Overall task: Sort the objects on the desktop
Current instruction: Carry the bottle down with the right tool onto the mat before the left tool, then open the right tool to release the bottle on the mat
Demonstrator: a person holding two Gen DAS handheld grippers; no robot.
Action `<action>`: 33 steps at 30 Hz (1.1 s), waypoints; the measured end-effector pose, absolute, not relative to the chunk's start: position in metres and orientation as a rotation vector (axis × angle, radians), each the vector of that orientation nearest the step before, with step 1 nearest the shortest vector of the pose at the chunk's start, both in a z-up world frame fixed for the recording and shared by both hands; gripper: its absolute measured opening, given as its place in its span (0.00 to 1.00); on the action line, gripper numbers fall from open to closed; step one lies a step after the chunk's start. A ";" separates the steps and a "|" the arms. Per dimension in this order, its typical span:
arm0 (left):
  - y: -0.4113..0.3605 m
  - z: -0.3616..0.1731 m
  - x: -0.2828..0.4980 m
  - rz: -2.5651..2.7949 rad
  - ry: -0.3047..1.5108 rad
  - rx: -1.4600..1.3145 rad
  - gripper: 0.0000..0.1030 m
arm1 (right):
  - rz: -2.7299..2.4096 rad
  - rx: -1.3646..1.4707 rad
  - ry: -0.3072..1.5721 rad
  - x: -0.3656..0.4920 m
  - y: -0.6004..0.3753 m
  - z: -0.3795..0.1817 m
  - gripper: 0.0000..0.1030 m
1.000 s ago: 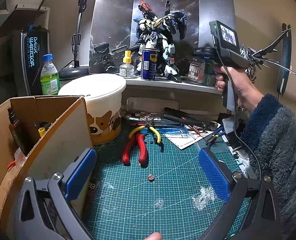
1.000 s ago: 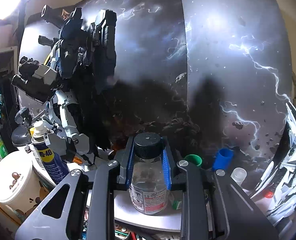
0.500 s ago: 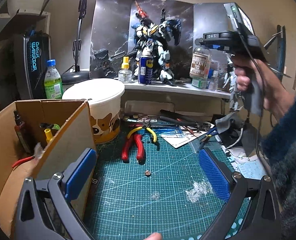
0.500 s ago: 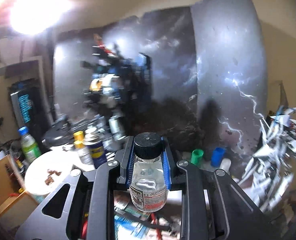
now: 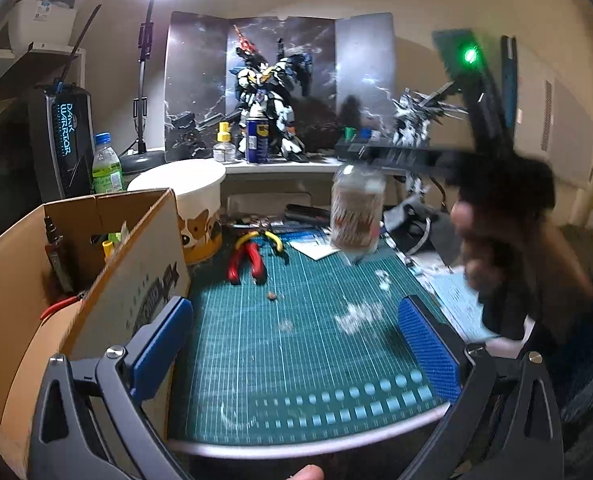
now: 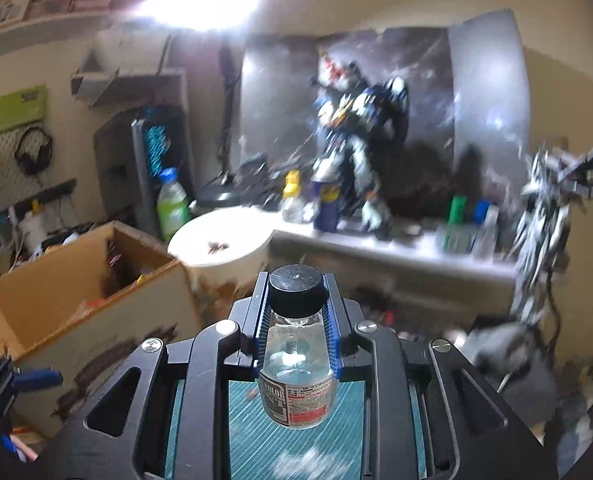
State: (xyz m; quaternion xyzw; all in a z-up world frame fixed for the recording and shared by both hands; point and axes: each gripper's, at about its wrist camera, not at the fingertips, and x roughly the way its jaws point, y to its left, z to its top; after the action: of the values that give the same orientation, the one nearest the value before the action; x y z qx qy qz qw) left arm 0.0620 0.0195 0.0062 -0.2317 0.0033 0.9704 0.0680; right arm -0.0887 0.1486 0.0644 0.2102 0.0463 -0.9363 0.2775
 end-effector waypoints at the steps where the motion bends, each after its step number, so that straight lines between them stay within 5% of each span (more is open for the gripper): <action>1: 0.020 0.004 0.066 2.915 0.015 -0.701 1.00 | -2.507 0.585 0.121 -0.083 0.147 0.055 0.22; 13: 0.012 -0.023 0.079 2.841 -0.079 -0.738 1.00 | -2.487 0.772 0.067 -0.042 0.141 -0.033 0.22; 26: 0.015 -0.033 0.077 2.862 -0.039 -0.704 1.00 | -2.450 0.704 0.160 -0.027 0.140 -0.033 0.23; 30: 0.020 -0.033 0.076 2.859 -0.045 -0.680 1.00 | -2.440 0.650 0.080 -0.022 0.156 -0.027 0.48; 33: 0.027 -0.034 0.071 2.869 -0.056 -0.646 1.00 | -2.476 0.622 0.030 -0.019 0.172 -0.020 0.49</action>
State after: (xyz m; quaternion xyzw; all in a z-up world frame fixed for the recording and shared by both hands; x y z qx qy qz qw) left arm 0.0706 0.0267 -0.0341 -0.2186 -0.0188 0.9705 0.0997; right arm -0.0188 0.1723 -0.0201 0.2330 0.0114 -0.9281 0.2901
